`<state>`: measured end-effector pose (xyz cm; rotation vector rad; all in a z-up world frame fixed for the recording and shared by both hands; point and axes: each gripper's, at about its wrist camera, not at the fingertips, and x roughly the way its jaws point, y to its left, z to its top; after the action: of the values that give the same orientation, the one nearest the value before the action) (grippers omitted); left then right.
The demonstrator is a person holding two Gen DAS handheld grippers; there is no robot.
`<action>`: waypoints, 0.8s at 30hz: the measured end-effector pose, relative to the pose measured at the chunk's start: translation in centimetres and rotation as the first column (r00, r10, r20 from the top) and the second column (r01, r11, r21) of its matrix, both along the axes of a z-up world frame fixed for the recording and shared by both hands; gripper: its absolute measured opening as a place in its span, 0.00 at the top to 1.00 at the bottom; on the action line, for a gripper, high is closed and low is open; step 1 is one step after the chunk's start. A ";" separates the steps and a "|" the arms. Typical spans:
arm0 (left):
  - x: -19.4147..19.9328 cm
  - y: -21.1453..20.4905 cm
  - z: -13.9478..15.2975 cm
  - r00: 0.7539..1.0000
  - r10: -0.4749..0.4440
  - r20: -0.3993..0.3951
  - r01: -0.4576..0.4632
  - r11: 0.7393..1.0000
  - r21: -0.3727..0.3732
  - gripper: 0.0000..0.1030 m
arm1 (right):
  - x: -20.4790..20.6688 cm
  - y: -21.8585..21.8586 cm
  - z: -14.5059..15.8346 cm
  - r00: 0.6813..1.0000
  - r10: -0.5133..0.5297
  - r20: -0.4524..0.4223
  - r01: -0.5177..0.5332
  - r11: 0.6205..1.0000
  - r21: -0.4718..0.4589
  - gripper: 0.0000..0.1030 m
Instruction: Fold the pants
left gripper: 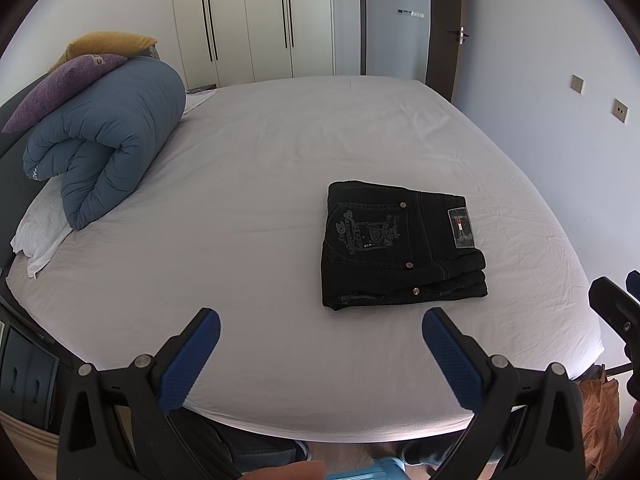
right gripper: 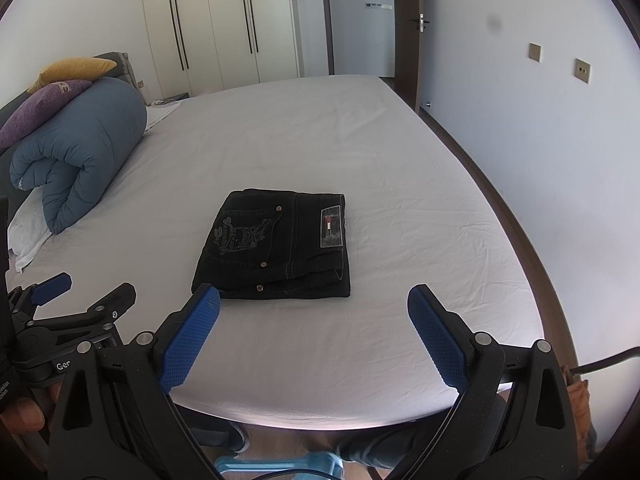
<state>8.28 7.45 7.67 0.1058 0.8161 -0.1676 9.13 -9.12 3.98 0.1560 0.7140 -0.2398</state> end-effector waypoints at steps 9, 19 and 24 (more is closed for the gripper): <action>0.0 0.0 0.1 1.000 0.001 0.000 -0.001 1.000 0.000 0.00 | 0.0 0.2 -0.2 1.000 0.002 -0.001 -0.002 1.000 0.000 0.07; -0.1 0.0 0.0 1.000 0.000 -0.003 0.000 1.000 0.000 0.00 | 0.1 0.3 -0.5 1.000 0.010 -0.004 -0.010 1.000 0.003 0.07; -0.4 0.1 -0.4 1.000 -0.006 -0.010 0.006 1.000 0.001 0.00 | 0.1 0.3 -0.6 1.000 0.015 -0.005 -0.015 1.000 0.005 0.07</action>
<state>7.92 7.58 7.22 0.1084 0.8255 -0.1734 9.25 -8.77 3.40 0.1550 0.7207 -0.2244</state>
